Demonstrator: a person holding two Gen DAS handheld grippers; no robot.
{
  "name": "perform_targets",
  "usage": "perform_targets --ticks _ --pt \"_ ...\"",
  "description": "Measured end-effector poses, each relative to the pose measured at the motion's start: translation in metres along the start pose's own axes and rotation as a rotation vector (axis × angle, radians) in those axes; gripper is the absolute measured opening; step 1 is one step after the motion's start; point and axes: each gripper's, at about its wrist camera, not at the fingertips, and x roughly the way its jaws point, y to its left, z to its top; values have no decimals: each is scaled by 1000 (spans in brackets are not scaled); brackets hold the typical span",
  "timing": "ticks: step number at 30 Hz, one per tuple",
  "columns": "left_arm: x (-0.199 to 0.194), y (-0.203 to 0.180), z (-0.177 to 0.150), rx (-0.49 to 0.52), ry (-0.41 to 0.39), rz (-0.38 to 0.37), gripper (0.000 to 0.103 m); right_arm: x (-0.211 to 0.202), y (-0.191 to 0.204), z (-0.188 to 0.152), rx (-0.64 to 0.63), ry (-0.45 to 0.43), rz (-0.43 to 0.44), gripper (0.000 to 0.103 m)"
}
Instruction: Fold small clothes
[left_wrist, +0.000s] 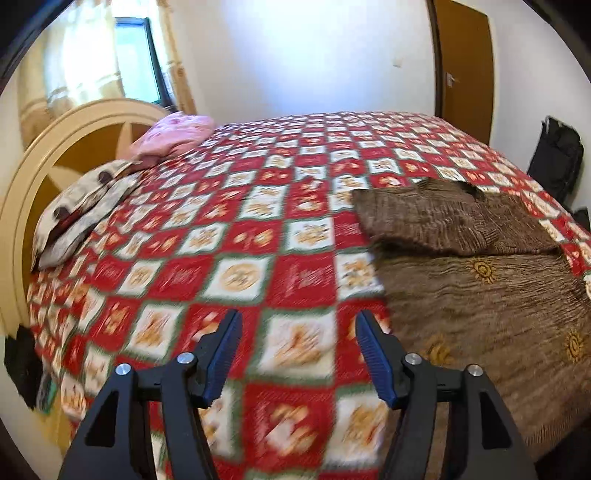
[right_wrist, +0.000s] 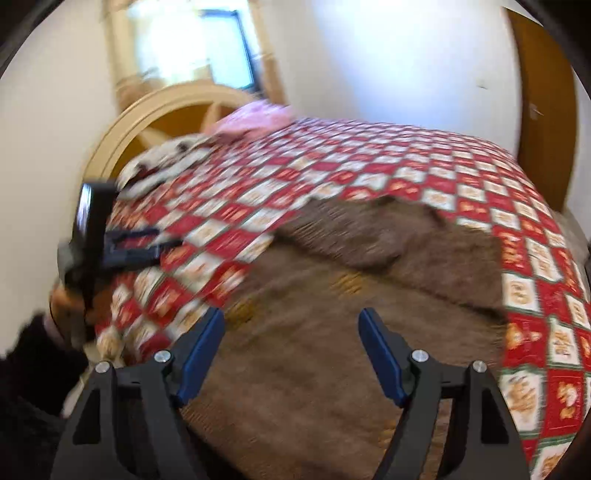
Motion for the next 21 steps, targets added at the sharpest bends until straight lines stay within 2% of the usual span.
perform_targets --ticks 3,5,7,9,12,15,18,19,21 --pt "-15 25 -19 -56 21 -15 69 33 49 -16 -109 67 72 78" --pt "-25 36 -33 -75 18 11 69 53 75 -25 -171 100 131 78" --pt "-36 44 -40 -104 -26 30 69 68 97 -34 -213 133 179 78" --pt "-45 49 -33 -144 -58 59 69 89 120 -43 -260 174 218 78" --pt "-57 51 -29 -156 -95 3 70 108 139 -56 -304 220 232 78" --pt "-58 52 -29 -145 -93 67 70 123 145 -66 -309 277 252 76" --pt "-57 57 -29 -160 -88 70 70 135 152 -75 -343 318 237 69" --pt "-57 59 -28 -166 -89 68 70 138 154 -78 -351 336 237 62" --pt "-57 61 -29 -162 -91 71 70 142 153 -83 -368 348 202 60"
